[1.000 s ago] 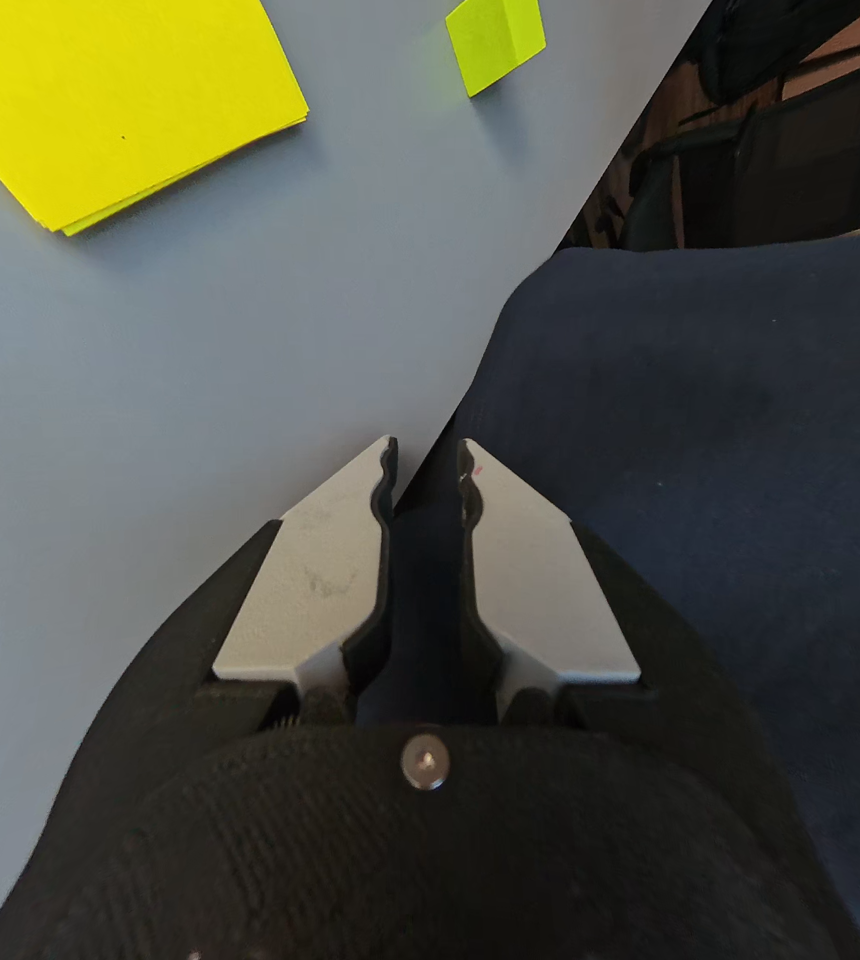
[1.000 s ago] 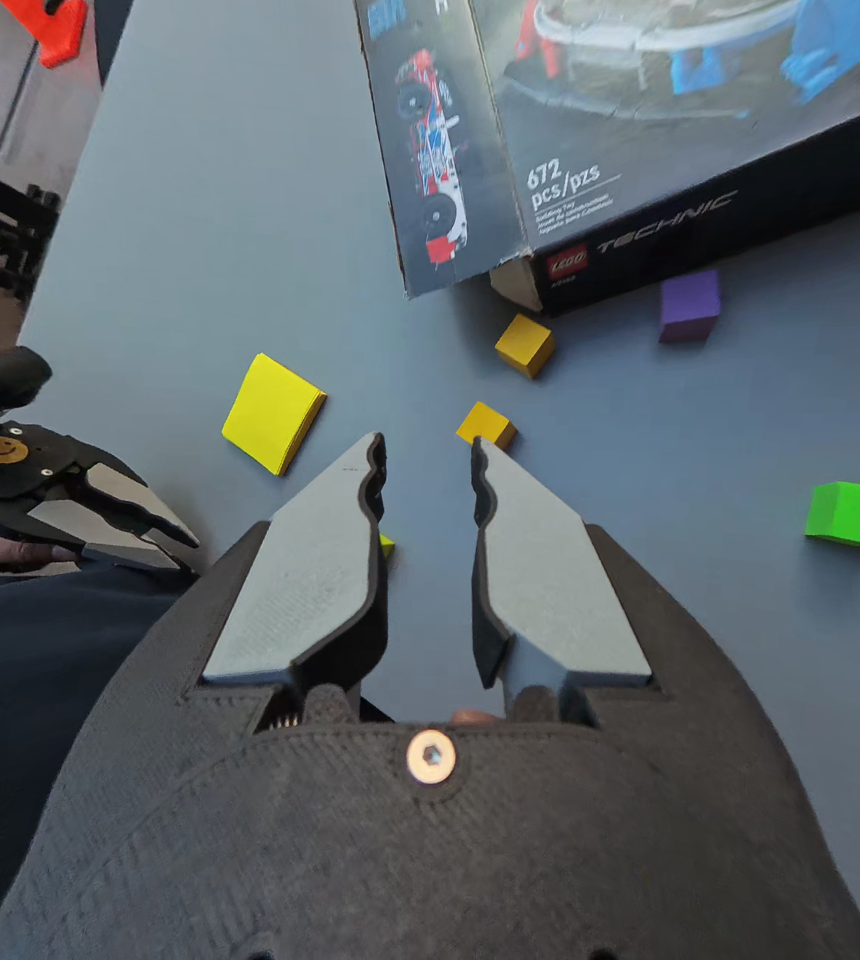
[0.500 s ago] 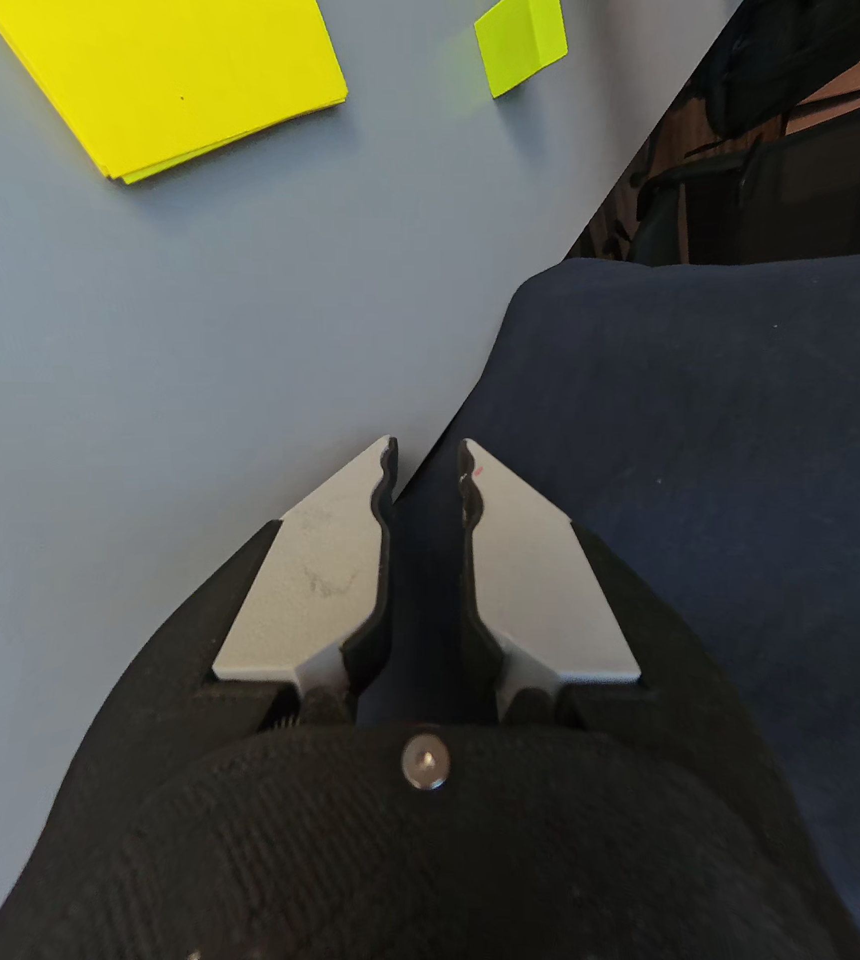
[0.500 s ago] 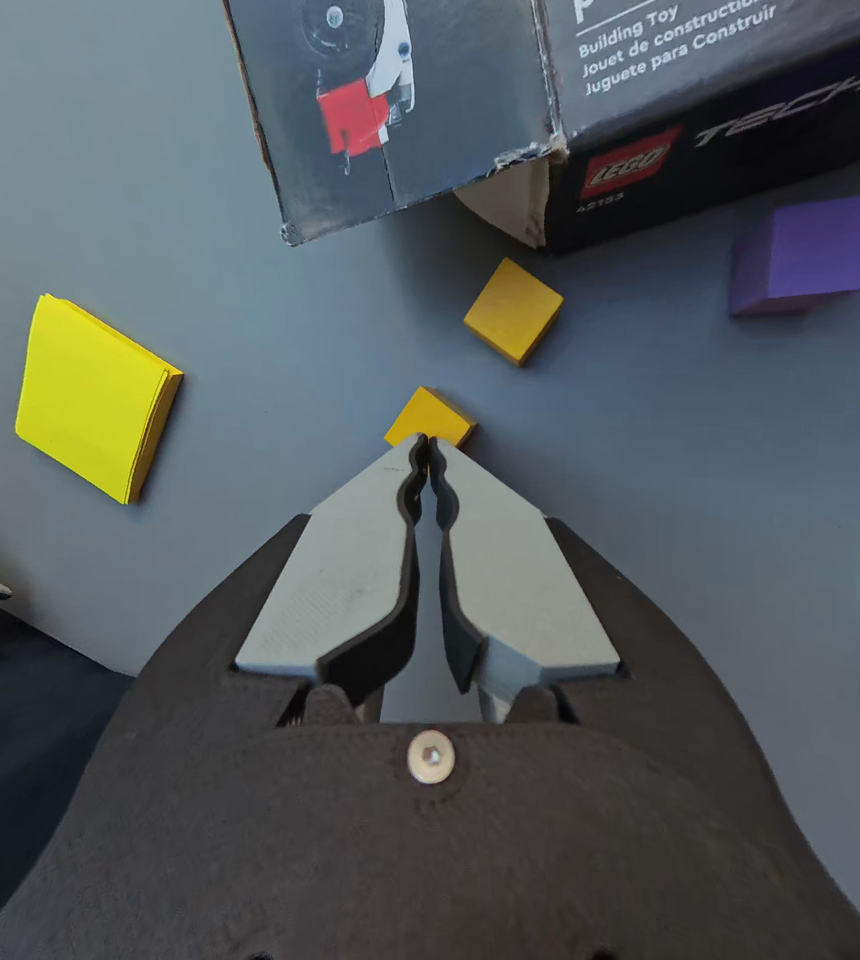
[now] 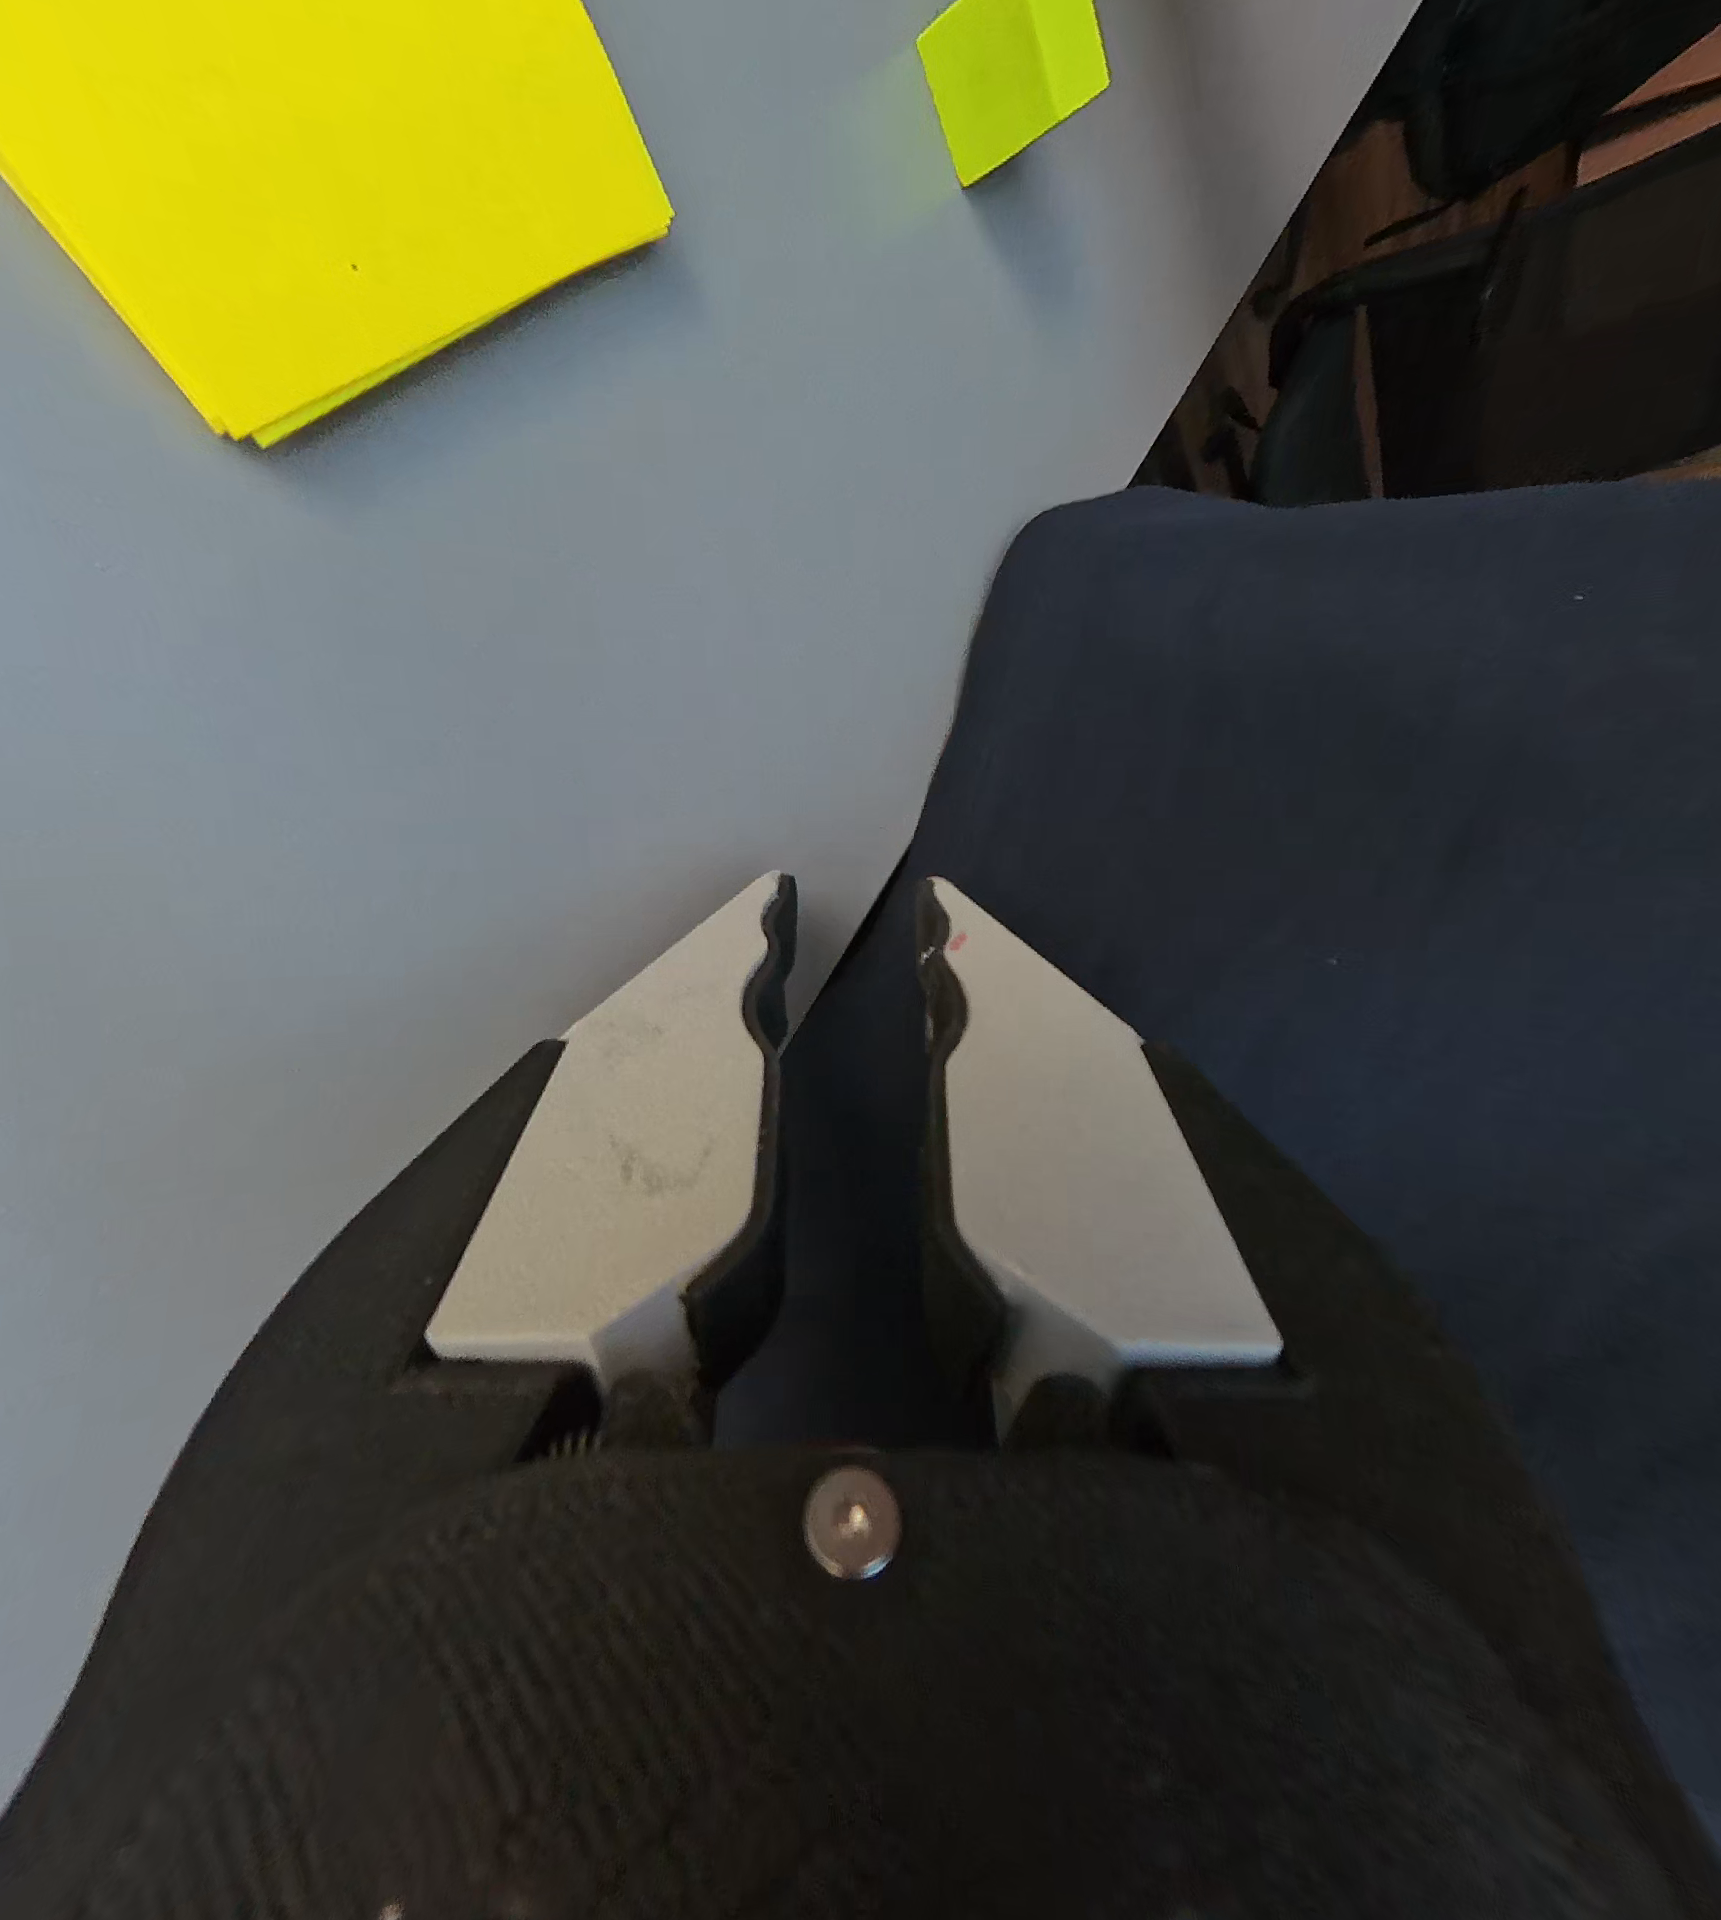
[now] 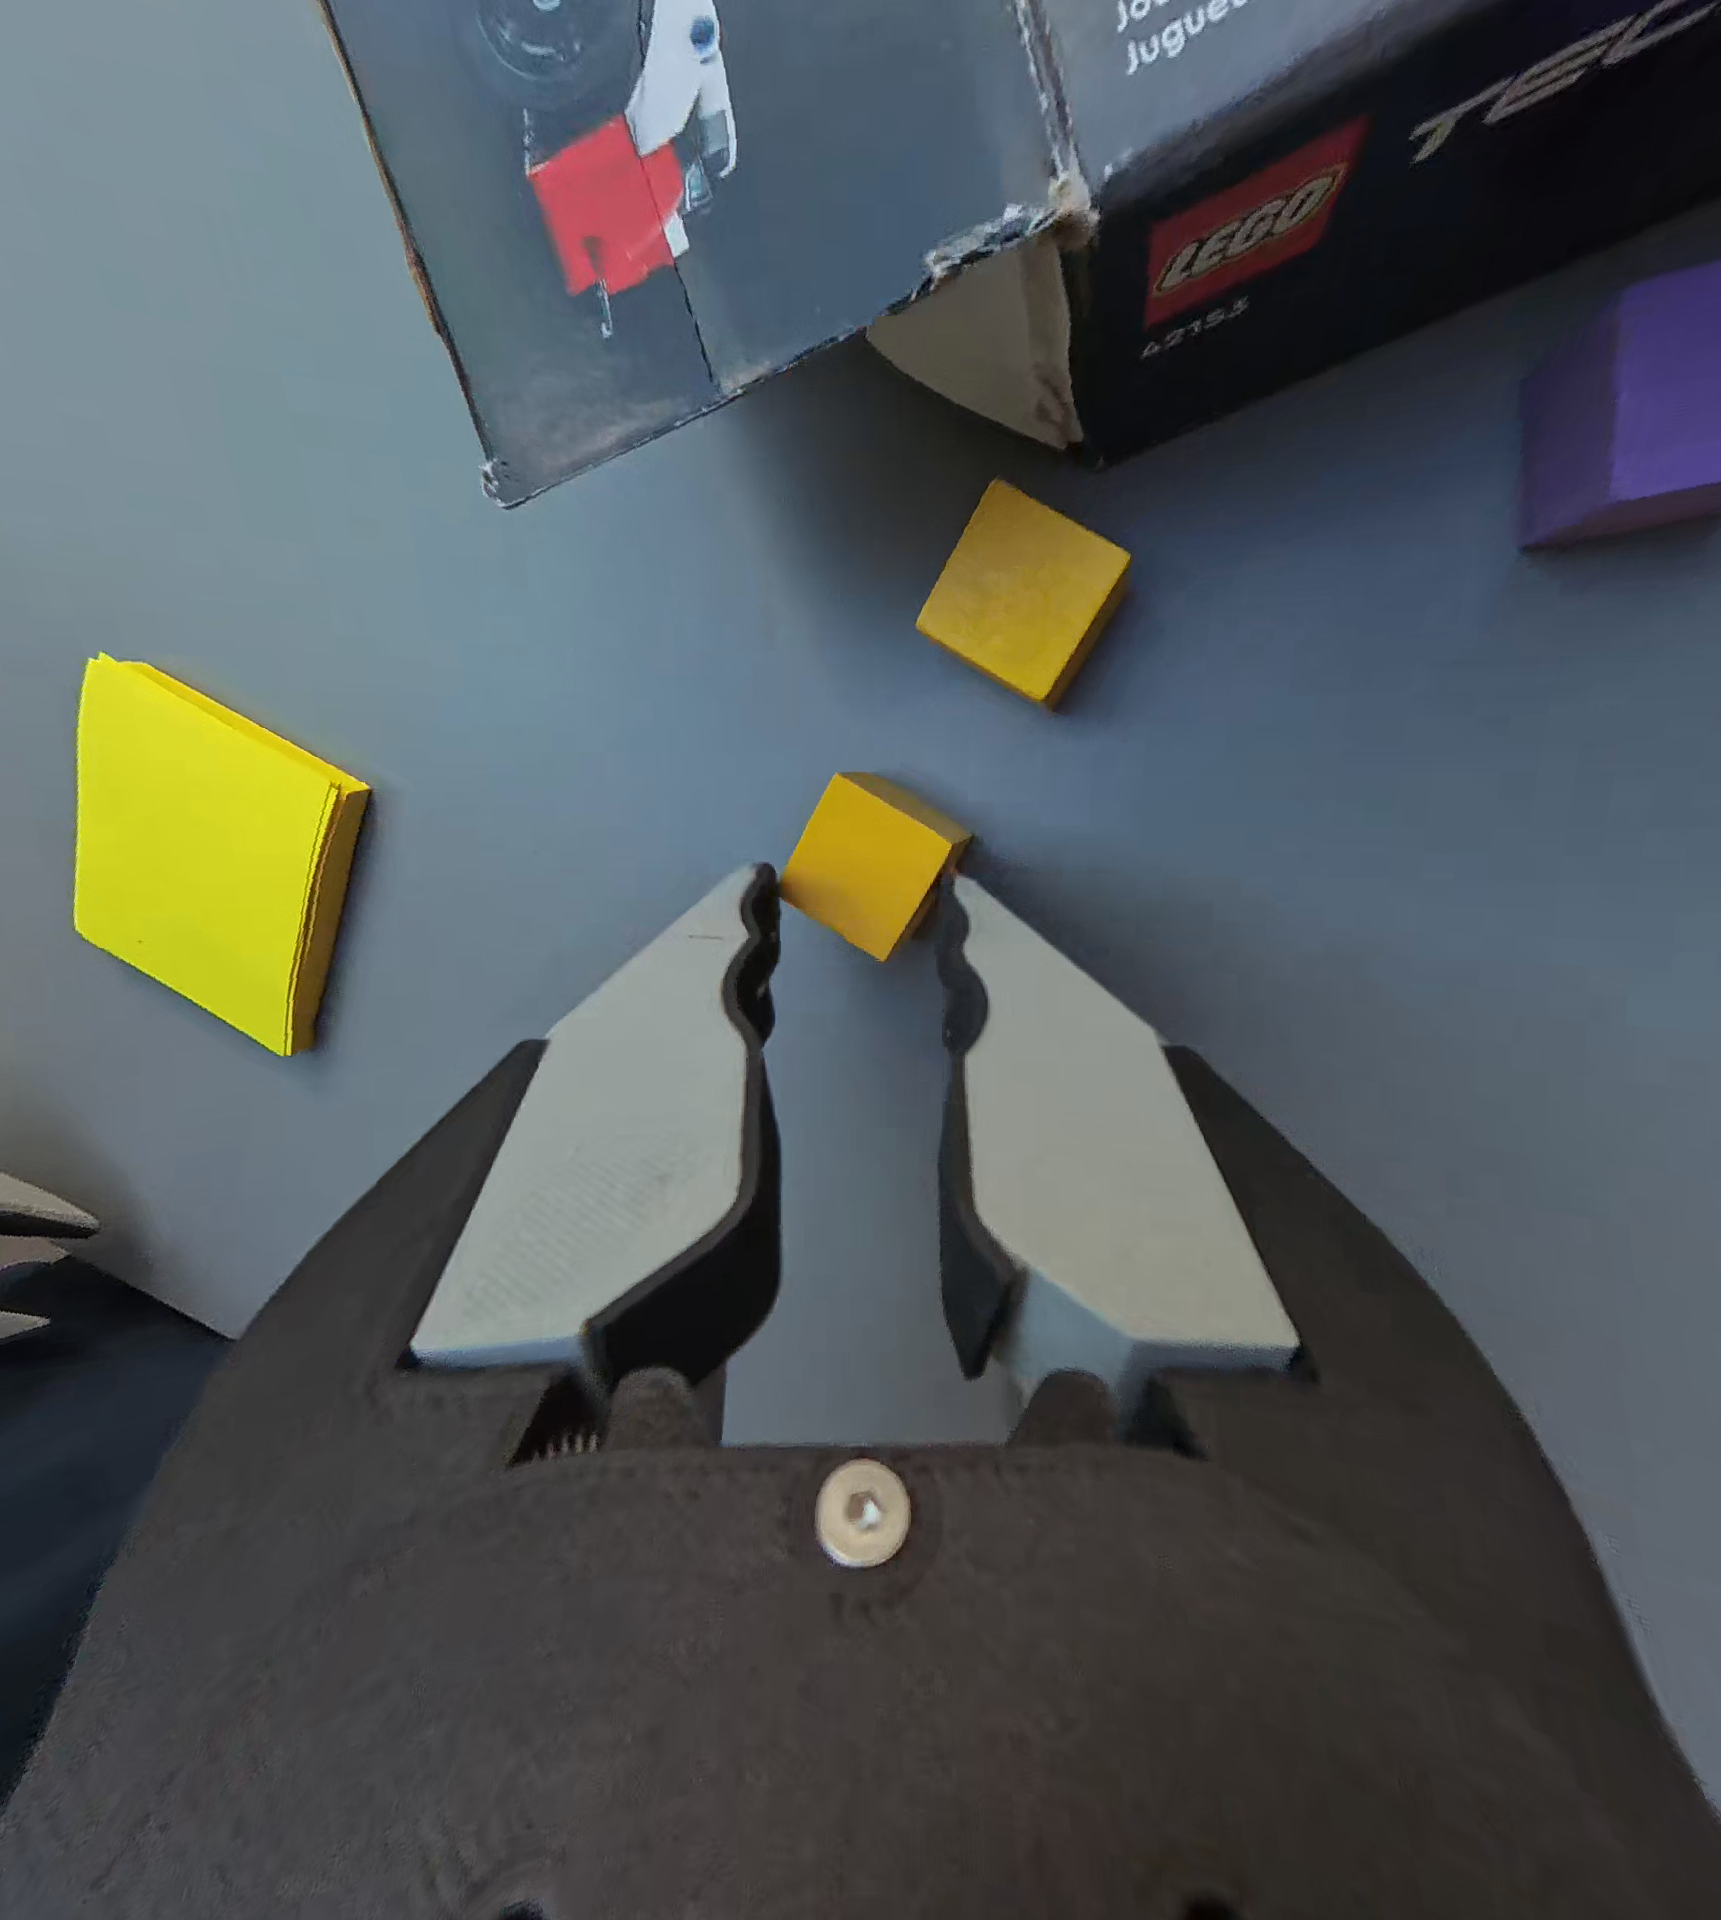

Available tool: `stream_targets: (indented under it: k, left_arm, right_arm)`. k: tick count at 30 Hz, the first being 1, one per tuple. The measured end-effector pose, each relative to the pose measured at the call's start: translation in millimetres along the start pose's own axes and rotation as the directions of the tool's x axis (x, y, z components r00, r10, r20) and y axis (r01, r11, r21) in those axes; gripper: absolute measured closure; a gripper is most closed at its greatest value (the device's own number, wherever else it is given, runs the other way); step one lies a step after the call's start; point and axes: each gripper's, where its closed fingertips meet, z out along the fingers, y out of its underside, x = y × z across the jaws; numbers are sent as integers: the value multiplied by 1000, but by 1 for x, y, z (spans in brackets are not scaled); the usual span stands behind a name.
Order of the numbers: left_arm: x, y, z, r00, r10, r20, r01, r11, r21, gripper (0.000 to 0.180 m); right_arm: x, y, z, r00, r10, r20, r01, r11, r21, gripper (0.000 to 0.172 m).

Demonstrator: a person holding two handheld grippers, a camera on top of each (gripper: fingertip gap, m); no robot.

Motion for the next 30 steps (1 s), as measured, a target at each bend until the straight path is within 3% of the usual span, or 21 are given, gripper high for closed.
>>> stream_targets:
  k: [6, 14, 20, 30]
  left_arm:
    - [-1, -8, -3, 1000, 2, -4, -2, 1000, 24, 160]
    - [2, 4, 5, 1000, 18, -18, -18, 1000, 8, 160]
    - [2, 3, 9, 998, 59, -15, -60, 998, -21, 161]
    - [14, -37, 19, 986, 159, 48, -159, 987, -19, 157]
  right_arm:
    - [5, 1, -15, 999, -40, -33, 41, 999, 20, 145]
    - [20, 23, -59, 998, 42, -45, -35, 987, 155, 145]
    - [38, 72, -40, 993, 53, -102, -50, 998, 28, 145]
    - [36, 85, -34, 999, 7, -35, -6, 1000, 22, 143]
